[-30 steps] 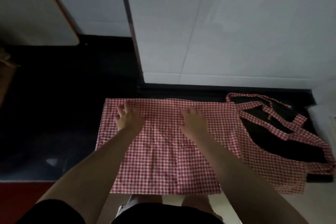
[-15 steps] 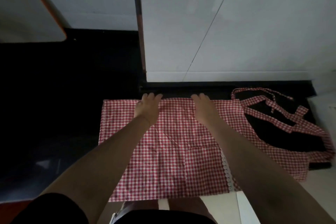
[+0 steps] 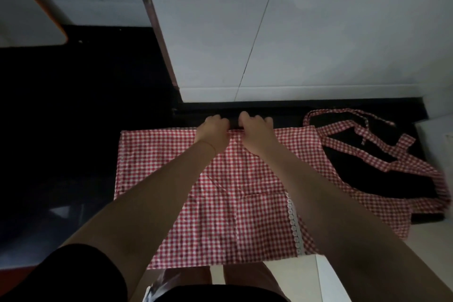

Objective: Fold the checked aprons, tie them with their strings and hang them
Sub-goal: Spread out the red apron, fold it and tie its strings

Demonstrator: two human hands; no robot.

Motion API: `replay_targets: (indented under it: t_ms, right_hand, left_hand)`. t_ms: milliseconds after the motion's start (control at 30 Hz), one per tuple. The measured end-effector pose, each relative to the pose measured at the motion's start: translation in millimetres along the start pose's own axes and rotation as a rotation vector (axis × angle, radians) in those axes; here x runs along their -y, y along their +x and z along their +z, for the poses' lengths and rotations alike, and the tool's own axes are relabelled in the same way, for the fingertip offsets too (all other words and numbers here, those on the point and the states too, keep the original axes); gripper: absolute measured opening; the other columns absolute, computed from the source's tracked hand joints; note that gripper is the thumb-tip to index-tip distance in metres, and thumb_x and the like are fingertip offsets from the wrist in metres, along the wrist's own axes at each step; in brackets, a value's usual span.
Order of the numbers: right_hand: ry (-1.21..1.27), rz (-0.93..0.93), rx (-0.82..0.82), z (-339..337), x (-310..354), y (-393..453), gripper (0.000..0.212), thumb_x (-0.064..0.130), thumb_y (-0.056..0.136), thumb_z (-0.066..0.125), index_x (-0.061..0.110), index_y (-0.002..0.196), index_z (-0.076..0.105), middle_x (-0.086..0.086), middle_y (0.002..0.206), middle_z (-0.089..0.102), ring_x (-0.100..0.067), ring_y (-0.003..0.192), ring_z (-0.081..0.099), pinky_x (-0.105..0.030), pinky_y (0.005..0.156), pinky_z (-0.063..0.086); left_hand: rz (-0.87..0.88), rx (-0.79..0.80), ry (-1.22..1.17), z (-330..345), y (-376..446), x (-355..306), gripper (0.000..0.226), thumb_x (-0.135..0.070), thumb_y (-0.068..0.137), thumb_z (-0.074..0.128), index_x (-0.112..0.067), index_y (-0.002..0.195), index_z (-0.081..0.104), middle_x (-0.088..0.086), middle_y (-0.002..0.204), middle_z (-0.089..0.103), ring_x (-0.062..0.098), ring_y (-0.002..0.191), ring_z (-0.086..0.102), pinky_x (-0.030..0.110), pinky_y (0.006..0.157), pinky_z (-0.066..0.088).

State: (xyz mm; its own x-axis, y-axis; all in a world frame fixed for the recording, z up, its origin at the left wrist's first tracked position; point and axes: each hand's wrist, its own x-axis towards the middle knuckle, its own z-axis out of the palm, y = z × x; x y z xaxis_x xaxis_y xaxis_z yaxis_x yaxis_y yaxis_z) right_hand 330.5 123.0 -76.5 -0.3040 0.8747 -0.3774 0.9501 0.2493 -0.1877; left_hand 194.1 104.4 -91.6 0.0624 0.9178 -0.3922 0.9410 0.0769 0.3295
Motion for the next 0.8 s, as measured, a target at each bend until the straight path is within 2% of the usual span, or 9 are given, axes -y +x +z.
replay_targets:
  t_ms: [67, 167, 233, 367, 433, 533, 633, 733, 800]
  right_hand:
    - [-0.132, 0.006, 0.018, -5, -14, -3, 0.023, 0.019, 0.095, 0.053, 0.02, 0.118, 0.051, -0.003, 0.102, 0.063, -0.024, 0.102, 0.055, -0.042, 0.101, 0.034]
    - [-0.326, 0.025, 0.079, -15, -42, -8, 0.024, 0.013, 0.096, 0.049, 0.012, 0.117, 0.061, -0.008, 0.113, 0.064, -0.025, 0.106, 0.057, -0.038, 0.093, 0.042]
    - [-0.3, 0.087, 0.18, -23, -56, -10, 0.026, 0.015, 0.097, 0.05, 0.01, 0.12, 0.061, -0.011, 0.119, 0.062, -0.026, 0.107, 0.059, -0.037, 0.09, 0.048]
    - [-0.111, 0.209, 0.393, -35, -63, -12, 0.045, 0.019, 0.096, 0.057, 0.007, 0.139, 0.048, -0.015, 0.138, 0.053, -0.029, 0.121, 0.055, -0.039, 0.104, 0.045]
    - [-0.111, 0.239, 0.435, -40, -68, -16, 0.046, 0.018, 0.096, 0.058, 0.008, 0.139, 0.047, -0.014, 0.137, 0.053, -0.028, 0.121, 0.055, -0.039, 0.106, 0.044]
    - [-0.182, 0.292, 0.477, -52, -76, -25, 0.044, 0.019, 0.097, 0.057, 0.007, 0.138, 0.049, -0.012, 0.134, 0.055, -0.026, 0.116, 0.057, -0.035, 0.101, 0.045]
    - [-0.127, 0.343, 0.352, -59, -83, -38, 0.035, 0.017, 0.101, 0.049, 0.005, 0.134, 0.053, -0.013, 0.13, 0.057, -0.025, 0.111, 0.059, -0.034, 0.095, 0.045]
    - [-0.13, 0.255, -0.07, -64, -92, -51, 0.027, 0.01, 0.101, 0.041, 0.003, 0.122, 0.057, -0.018, 0.12, 0.061, -0.034, 0.11, 0.059, -0.04, 0.097, 0.041]
    - [-0.134, 0.17, -0.338, -66, -97, -57, 0.02, -0.002, 0.092, 0.049, -0.003, 0.107, 0.061, -0.026, 0.103, 0.062, -0.042, 0.097, 0.061, -0.046, 0.084, 0.047]
  left_hand:
    - [-0.069, 0.046, 0.071, -5, -3, 10, 0.035, -0.031, 0.097, 0.049, -0.013, 0.126, 0.058, 0.01, 0.126, 0.049, 0.026, 0.115, 0.049, 0.039, 0.089, 0.05]
    - [-0.155, 0.105, 0.184, -13, -11, 35, 0.043, -0.035, 0.096, 0.048, -0.011, 0.131, 0.054, 0.012, 0.132, 0.047, 0.029, 0.121, 0.047, 0.041, 0.092, 0.049]
    - [-0.204, 0.146, 0.198, -17, -17, 50, 0.045, -0.039, 0.095, 0.05, -0.012, 0.13, 0.055, 0.011, 0.131, 0.053, 0.028, 0.119, 0.052, 0.039, 0.092, 0.05]
    - [-0.206, 0.131, -0.038, -24, -30, 65, 0.035, -0.038, 0.093, 0.055, -0.013, 0.116, 0.06, 0.012, 0.121, 0.062, 0.029, 0.11, 0.059, 0.036, 0.092, 0.049]
    - [-0.191, 0.122, -0.083, -29, -39, 64, 0.028, -0.033, 0.095, 0.053, -0.014, 0.115, 0.061, 0.011, 0.117, 0.063, 0.028, 0.106, 0.059, 0.035, 0.089, 0.049]
    - [-0.262, 0.159, 0.01, -33, -46, 67, 0.03, -0.025, 0.098, 0.049, -0.011, 0.121, 0.063, 0.013, 0.124, 0.062, 0.029, 0.112, 0.059, 0.038, 0.097, 0.049]
    - [-0.376, 0.171, 0.096, -38, -53, 68, 0.031, -0.019, 0.1, 0.044, -0.006, 0.12, 0.064, 0.015, 0.122, 0.063, 0.03, 0.111, 0.061, 0.038, 0.095, 0.051]
    - [-0.39, -0.016, 0.13, -49, -54, 65, 0.031, -0.019, 0.1, 0.038, -0.009, 0.113, 0.064, 0.013, 0.115, 0.065, 0.031, 0.105, 0.061, 0.039, 0.088, 0.049]
    - [-0.35, -0.223, 0.181, -57, -50, 64, 0.034, -0.017, 0.097, 0.031, -0.012, 0.109, 0.062, 0.012, 0.108, 0.064, 0.035, 0.102, 0.057, 0.042, 0.089, 0.045]
